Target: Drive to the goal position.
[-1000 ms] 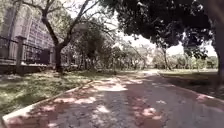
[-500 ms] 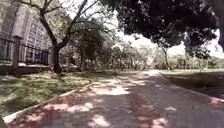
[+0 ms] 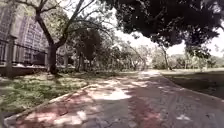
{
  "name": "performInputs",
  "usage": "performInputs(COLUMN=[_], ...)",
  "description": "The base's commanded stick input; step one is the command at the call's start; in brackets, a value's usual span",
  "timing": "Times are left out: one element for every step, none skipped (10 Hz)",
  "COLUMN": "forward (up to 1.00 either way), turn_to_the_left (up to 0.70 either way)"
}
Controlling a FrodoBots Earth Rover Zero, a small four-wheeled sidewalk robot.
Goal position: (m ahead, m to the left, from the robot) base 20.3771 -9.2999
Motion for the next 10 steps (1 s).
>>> performInputs(forward=[0.7, 0.7, 0.7, 0.7, 0.7, 0.7, 0.7, 0.7, 0.7, 0.7], turn_to_the_left=[0.0, 0.0, 0.0, 0.0, -0.2, -0.35, -0.35, -0.35, -0.35, -0.35])
